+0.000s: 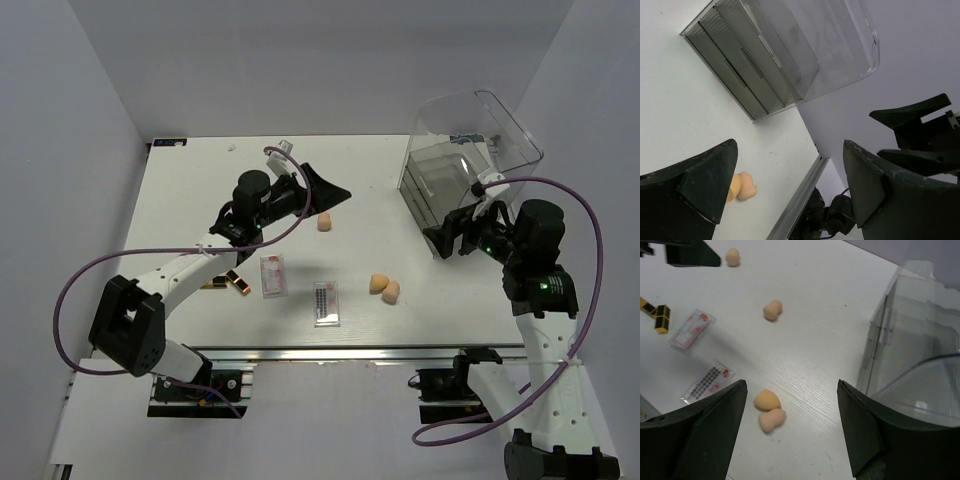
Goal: Organize the makeup
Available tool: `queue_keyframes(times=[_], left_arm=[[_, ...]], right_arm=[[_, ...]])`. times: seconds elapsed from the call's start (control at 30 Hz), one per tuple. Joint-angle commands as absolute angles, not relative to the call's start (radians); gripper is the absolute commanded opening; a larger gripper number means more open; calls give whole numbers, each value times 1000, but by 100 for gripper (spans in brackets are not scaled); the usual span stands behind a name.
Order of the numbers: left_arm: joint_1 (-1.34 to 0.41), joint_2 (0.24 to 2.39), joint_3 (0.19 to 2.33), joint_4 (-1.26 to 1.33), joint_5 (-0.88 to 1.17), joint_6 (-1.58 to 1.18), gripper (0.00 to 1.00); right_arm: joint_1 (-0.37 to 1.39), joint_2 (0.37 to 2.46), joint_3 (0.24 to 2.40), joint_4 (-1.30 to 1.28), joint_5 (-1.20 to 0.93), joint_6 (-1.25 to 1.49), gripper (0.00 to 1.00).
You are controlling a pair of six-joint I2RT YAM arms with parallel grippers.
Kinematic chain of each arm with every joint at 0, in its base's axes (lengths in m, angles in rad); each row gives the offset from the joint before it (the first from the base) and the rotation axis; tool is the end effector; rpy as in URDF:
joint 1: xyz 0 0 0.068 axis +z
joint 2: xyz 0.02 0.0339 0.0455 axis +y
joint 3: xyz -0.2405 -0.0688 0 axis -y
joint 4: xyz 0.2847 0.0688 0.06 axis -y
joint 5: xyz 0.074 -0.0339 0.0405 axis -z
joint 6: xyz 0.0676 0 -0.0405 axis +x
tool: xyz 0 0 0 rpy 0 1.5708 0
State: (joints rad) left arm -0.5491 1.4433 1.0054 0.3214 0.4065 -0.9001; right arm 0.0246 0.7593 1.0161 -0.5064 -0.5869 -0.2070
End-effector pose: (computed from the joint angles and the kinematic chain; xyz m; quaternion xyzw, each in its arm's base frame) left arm 0.3340 -0.2357 0.2698 0.0044 0.7439 -0.5445 0.3875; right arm 0.2309 0.0431 0.3772 -0.2636 0.7303 0.1740 0.6057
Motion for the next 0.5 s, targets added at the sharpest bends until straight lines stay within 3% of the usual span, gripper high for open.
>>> queue_keyframes(times=[0.0, 0.1, 0.17, 0.2, 0.3, 0.47], left_arm=[[-568, 1439, 1045, 313, 358, -905, 94], [-594, 1463, 1058, 339, 319, -917, 91], [-601, 1482, 1071, 371, 301, -928, 85], [-606, 1494, 1071, 382, 290, -946, 83], [-609, 1561, 1060, 474, 256, -1001, 69], [-624, 1675, 1091, 575, 250, -1071, 65]], right_arm=[[28, 736, 994, -379, -421, -77, 77], [28, 744, 1031, -382, -351, -28, 78], [28, 752, 1046, -368, -351, 48, 78], [28, 755, 1054, -359, -186, 86, 76], [28, 773, 1101, -363, -95, 167, 73], [28, 750, 1111, -339, -46, 160, 65]])
